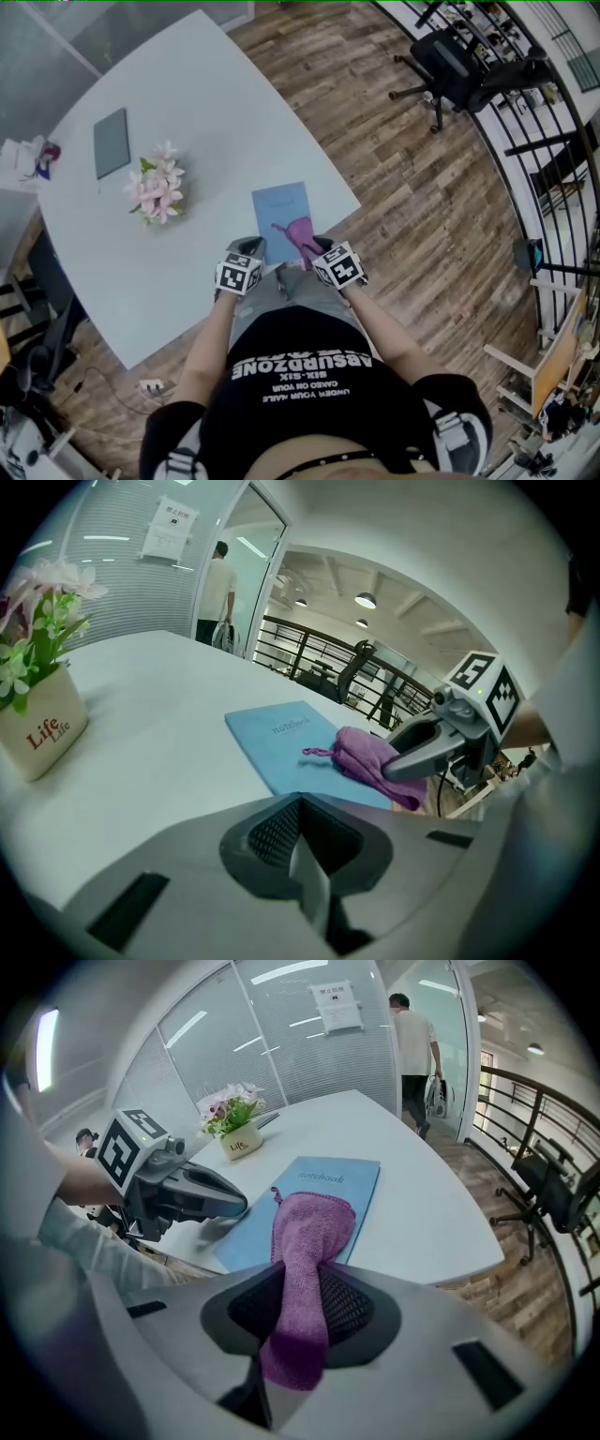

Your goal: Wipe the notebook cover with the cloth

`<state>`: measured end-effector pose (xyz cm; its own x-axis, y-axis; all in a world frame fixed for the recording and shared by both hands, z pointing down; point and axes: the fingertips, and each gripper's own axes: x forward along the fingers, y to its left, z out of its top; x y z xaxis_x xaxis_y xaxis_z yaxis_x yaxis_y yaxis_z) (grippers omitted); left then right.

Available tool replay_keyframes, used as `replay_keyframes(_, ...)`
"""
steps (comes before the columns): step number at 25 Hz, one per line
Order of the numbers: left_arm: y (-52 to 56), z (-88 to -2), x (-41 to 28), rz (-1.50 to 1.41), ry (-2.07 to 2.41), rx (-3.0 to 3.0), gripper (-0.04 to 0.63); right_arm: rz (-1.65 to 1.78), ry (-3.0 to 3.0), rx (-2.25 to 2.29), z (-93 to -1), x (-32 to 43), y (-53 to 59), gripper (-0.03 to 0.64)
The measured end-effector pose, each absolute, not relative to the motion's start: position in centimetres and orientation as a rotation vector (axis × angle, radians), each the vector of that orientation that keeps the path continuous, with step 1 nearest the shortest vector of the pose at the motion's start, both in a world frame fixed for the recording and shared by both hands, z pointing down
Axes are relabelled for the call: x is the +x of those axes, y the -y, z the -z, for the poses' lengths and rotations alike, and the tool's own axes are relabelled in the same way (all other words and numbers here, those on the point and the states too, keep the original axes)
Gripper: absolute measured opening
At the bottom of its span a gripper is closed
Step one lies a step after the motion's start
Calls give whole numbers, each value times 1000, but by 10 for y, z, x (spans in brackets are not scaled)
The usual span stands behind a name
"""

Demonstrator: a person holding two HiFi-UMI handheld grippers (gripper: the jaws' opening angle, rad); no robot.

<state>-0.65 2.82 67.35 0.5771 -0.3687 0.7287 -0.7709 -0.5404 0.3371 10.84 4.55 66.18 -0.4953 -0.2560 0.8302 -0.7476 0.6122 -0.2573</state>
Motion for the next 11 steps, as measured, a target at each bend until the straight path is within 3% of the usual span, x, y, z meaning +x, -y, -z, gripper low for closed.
replay_keyframes(11,-36,-673,-7,-820,860,2167,15,-823,2002,735,-664,99,-58,117)
